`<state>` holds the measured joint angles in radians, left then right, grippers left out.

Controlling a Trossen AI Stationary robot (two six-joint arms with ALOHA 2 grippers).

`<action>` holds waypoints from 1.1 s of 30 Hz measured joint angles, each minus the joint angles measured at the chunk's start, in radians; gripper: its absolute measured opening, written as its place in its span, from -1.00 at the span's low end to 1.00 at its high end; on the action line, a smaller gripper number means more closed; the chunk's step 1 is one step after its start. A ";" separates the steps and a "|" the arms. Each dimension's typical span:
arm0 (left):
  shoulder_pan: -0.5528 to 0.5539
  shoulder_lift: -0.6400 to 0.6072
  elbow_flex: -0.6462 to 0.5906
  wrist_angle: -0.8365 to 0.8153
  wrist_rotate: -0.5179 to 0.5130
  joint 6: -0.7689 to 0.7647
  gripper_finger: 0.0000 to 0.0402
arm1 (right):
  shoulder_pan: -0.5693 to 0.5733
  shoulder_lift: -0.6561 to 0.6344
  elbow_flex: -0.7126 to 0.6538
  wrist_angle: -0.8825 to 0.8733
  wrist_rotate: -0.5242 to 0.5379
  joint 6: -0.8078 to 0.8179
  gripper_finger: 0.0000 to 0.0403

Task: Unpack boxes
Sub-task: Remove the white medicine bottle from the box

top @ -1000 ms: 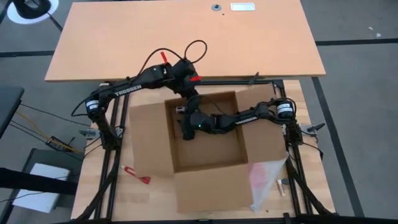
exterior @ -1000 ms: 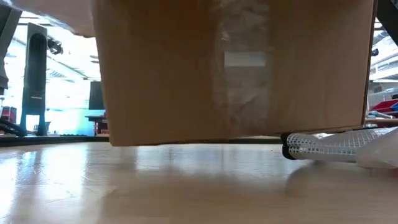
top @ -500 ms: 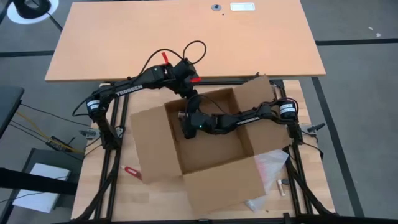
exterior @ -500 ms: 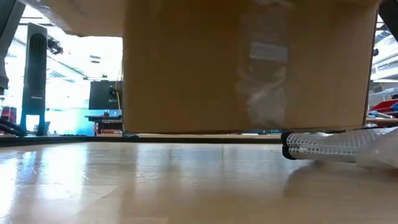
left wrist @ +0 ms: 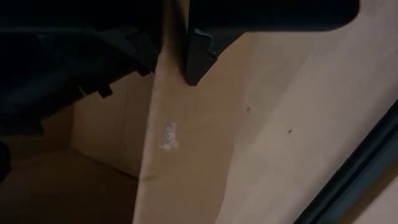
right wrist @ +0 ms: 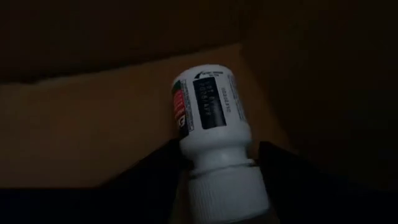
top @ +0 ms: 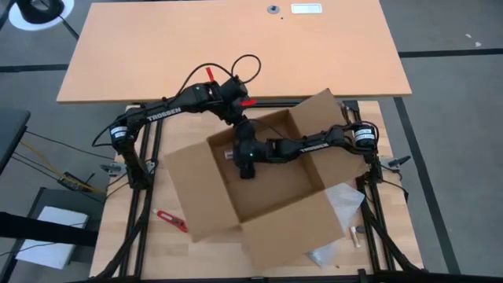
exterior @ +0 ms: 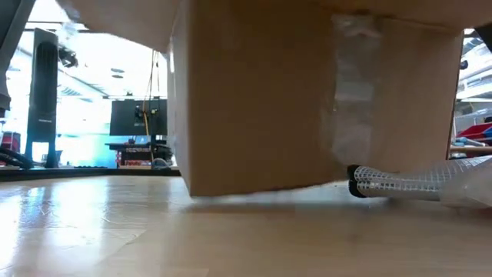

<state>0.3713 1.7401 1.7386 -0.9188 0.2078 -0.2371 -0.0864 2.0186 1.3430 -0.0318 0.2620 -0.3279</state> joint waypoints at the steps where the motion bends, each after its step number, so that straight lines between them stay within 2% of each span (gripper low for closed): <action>1: -0.001 0.000 0.000 0.000 0.004 0.011 -0.79 | -0.003 0.000 0.000 -0.013 -0.023 0.013 0.04; 7: -0.003 0.000 0.000 0.003 0.013 0.024 -0.79 | -0.027 0.002 0.000 -0.085 -0.238 0.093 -0.30; 15: 0.007 -0.008 -0.004 -0.026 -0.051 0.045 -0.79 | 0.000 -0.082 -0.008 -0.127 -0.257 0.106 -0.30; 18: 0.032 -0.008 -0.004 -0.041 -0.029 0.033 -0.79 | 0.022 -0.155 -0.008 -0.175 -0.246 0.123 -0.30; 25: 0.079 -0.008 0.004 -0.123 -0.060 0.099 -0.79 | 0.053 -0.350 -0.008 -0.273 -0.165 0.155 -0.30; 30: 0.123 -0.008 0.004 -0.164 -0.143 0.155 -0.79 | 0.070 -0.507 -0.006 -0.325 -0.061 0.157 -0.30; 33: 0.166 -0.008 0.000 -0.178 -0.177 0.187 -0.79 | 0.080 -0.598 -0.005 -0.398 -0.019 0.242 -0.30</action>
<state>0.5378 1.7325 1.7386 -1.0966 0.0307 -0.0501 -0.0066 1.4208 1.3380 -0.4300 0.2428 -0.0856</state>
